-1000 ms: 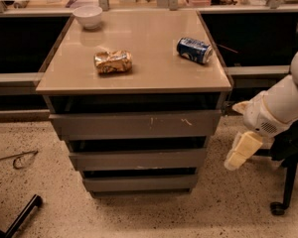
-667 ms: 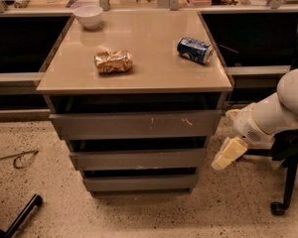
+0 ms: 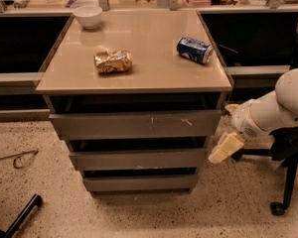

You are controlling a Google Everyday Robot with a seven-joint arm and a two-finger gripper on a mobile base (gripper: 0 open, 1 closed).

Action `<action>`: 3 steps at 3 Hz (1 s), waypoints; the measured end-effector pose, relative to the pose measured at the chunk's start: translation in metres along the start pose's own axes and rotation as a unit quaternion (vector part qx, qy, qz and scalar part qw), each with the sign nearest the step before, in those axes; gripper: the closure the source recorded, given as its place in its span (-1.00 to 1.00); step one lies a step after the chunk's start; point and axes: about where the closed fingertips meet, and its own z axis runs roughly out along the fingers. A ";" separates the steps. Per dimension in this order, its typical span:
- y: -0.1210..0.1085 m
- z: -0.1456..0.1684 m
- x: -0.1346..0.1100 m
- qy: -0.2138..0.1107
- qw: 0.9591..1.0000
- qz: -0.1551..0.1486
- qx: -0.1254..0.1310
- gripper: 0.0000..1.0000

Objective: Open middle drawer

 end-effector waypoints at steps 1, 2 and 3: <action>0.009 0.039 -0.001 -0.027 0.999 0.013 -0.036 -1.00; 0.026 0.110 -0.002 -0.083 0.992 0.021 -0.093 -1.00; 0.050 0.177 0.009 -0.138 0.980 0.033 -0.137 -1.00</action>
Offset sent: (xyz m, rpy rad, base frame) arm 0.0234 0.1033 -0.1813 0.4115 0.1552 0.1674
